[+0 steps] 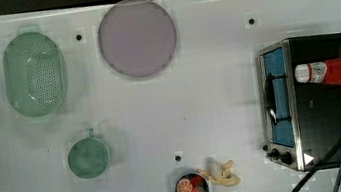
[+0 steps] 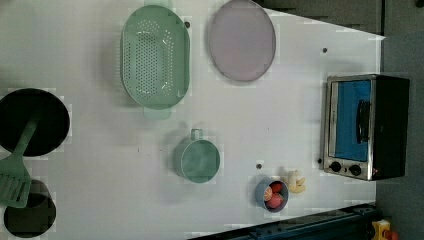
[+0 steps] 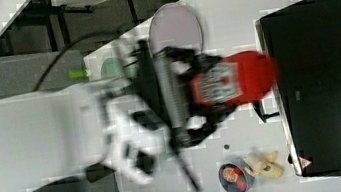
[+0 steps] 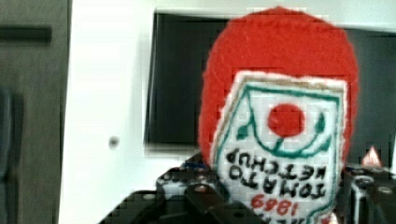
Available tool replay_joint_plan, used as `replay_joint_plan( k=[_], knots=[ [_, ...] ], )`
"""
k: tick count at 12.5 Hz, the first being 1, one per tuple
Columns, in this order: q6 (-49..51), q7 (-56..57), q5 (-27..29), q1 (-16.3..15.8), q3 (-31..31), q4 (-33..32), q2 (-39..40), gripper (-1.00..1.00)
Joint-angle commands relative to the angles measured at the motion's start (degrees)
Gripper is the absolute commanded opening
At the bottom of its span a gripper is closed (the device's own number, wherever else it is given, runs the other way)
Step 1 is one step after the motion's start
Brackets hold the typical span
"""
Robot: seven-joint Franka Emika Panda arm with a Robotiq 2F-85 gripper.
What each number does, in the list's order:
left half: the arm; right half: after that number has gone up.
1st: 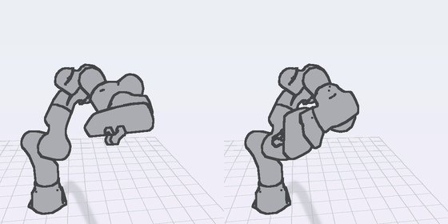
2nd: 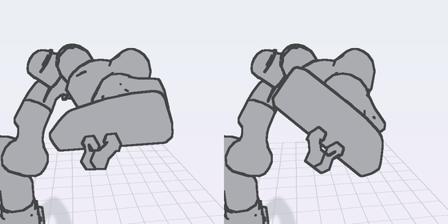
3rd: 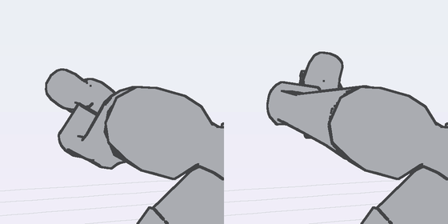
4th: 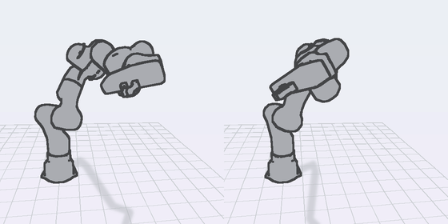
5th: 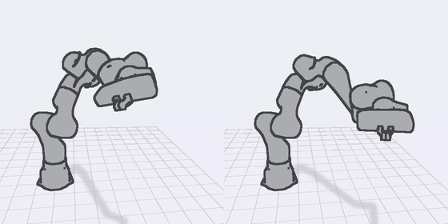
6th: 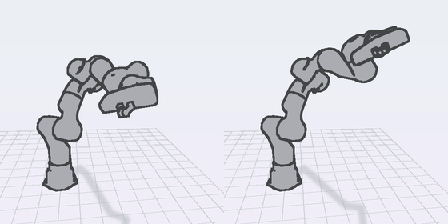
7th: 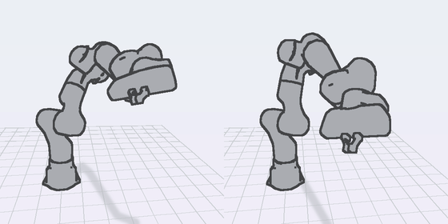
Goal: Pick Ketchup from oven and place it on table.
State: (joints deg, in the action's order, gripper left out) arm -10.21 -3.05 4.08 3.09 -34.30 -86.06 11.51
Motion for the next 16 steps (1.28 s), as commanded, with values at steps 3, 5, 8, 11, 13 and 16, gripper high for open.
replay_joint_plan(
  k=[3,5,8,11,13,16],
  knots=[
    [9.18,0.11,0.00,-7.84,9.90,0.73,-2.03,0.27],
    [10.58,0.11,-0.01,-9.24,14.31,0.39,-2.08,0.27],
    [9.43,0.10,-0.01,-10.71,19.74,-2.70,-1.99,0.27],
    [3.45,-0.33,-0.03,-11.61,22.19,-9.68,-1.98,0.27],
    [-2.57,-0.33,-0.04,-11.85,22.32,-16.26,-1.98,0.27],
    [-12.98,-0.33,-0.03,-11.82,22.31,-25.55,-1.97,0.27]
  ],
)
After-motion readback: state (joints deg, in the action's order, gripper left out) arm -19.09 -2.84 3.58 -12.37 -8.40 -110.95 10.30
